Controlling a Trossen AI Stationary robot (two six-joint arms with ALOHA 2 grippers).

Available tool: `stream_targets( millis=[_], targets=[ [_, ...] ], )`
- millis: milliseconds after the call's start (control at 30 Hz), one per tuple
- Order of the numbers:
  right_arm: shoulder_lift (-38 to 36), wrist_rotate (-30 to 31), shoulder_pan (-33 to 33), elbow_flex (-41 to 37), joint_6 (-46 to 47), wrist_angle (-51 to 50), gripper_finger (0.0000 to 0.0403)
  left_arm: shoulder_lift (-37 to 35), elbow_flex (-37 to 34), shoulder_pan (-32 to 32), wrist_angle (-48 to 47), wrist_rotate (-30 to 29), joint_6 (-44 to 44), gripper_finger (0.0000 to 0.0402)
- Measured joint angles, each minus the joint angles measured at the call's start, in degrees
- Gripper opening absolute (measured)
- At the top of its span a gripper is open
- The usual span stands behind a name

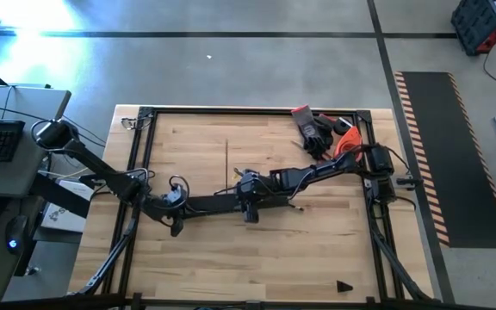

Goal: Ziptie cables
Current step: Close the black cable duct

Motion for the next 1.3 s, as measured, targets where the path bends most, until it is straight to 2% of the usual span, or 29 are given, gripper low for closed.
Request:
stream_targets(
  millis=[267,633,800,1033,1300],
  targets=[
    [0.0,-1.9,-0.4,0.0,-0.2,-0.3,0.0209,3.1,-1.1,0.0,0.6,0.7,-2.6,0.0],
    [0.0,-3.2,-0.3,0.0,-0.7,0.6,0.0209,0.4,0.2,0.0,2.0,1.7,-1.0,0.0],
    [0.0,-3.1,-0.3,0.0,-0.7,0.3,0.0209,0.5,-1.6,0.0,1.3,0.6,-2.7,0.0],
    [0.0,-2.8,-0.3,0.0,-0.7,-0.1,0.0209,0.9,-5.2,0.0,5.5,0.2,-5.3,0.0],
    [0.0,-2.7,-0.3,0.0,-0.7,-0.3,0.0209,0.9,-5.5,0.0,6.5,0.1,-5.1,0.0]
  ],
)
